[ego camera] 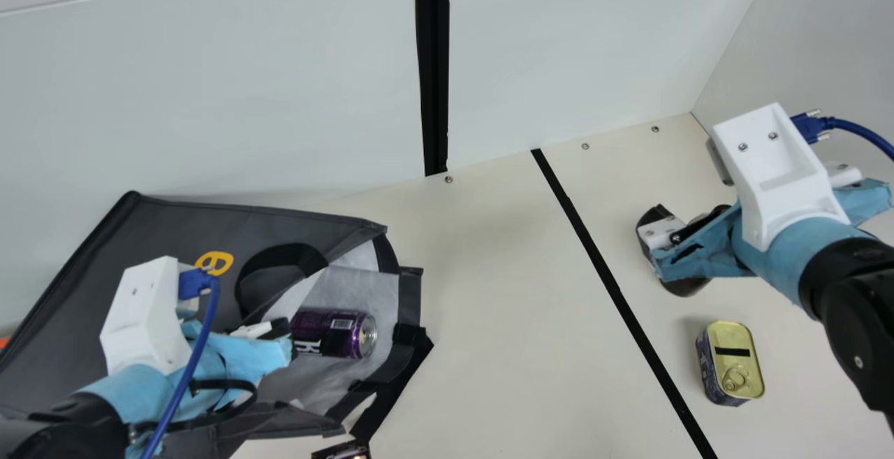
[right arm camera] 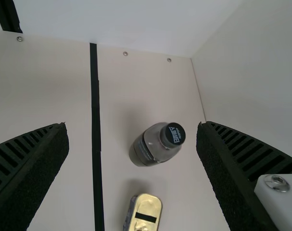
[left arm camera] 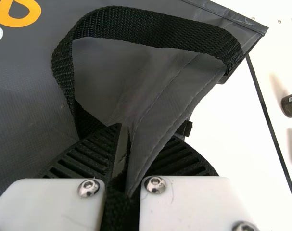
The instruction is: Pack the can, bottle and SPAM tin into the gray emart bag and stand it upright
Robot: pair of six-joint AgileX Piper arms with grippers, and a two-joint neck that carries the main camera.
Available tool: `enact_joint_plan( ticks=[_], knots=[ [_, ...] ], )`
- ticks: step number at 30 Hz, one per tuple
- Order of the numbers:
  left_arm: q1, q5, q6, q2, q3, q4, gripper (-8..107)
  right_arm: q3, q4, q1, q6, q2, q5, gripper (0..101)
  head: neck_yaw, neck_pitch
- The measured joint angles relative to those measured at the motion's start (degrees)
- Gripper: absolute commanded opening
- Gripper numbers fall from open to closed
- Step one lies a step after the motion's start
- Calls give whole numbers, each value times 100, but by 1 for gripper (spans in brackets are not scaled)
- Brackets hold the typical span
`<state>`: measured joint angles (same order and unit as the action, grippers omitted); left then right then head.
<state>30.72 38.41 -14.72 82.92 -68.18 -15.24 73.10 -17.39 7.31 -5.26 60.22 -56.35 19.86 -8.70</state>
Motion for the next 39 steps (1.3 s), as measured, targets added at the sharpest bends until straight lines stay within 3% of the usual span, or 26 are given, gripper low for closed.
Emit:
enact_joint_plan(
  ticks=[20,39],
  knots=[
    [0,0,0,0,0,0,-8,421,-940,-498,931,-325,-1341,95,0,0],
    [0,0,0,0,0,0,-8,232,-533,342,725,-689,-1363,95,9,0]
  ],
)
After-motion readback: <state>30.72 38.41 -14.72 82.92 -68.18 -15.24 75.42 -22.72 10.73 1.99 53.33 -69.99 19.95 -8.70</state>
